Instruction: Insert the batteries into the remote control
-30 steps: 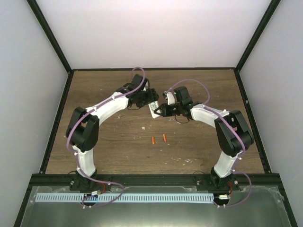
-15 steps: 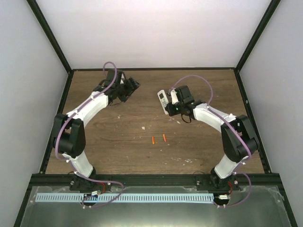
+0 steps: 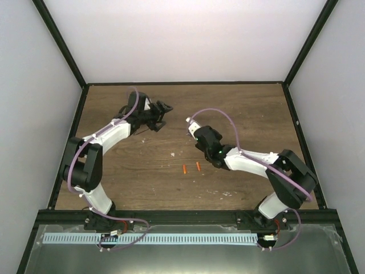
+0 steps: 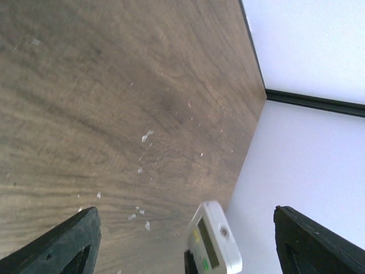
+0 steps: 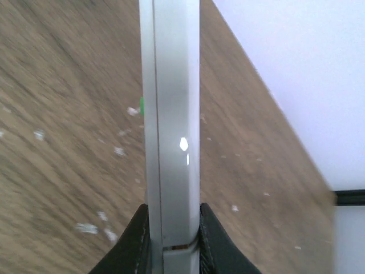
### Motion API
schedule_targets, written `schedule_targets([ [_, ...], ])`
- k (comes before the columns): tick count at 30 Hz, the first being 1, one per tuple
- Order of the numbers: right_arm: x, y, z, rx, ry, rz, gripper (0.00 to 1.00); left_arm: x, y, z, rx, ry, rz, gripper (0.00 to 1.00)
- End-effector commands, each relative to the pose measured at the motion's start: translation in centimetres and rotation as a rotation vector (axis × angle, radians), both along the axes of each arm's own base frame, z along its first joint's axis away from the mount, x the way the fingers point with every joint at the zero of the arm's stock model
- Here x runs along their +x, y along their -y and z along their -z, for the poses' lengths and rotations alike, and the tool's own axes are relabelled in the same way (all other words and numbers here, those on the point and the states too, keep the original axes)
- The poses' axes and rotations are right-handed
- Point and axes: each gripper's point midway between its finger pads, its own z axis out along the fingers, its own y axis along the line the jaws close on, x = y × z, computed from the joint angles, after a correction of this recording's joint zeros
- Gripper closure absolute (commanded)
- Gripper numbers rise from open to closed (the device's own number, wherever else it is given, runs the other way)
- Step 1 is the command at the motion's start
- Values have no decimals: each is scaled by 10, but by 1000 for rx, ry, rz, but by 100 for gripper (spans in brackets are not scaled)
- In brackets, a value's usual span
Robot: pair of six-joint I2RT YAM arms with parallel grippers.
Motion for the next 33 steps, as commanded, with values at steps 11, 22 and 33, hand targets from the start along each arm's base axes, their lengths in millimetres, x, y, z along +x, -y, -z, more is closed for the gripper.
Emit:
schedule_targets([
  [11,5,-18,-28,-332,415,28,95,-27,33,-12,-154,-14,-3,18],
  [22,0,-33,-29,-364,467,0,93,-33,39,-5,-94,0,-7,22],
  [33,-3,-43,-31,-365,475,-37,91,-28,44,-12,-37,51,33,42],
])
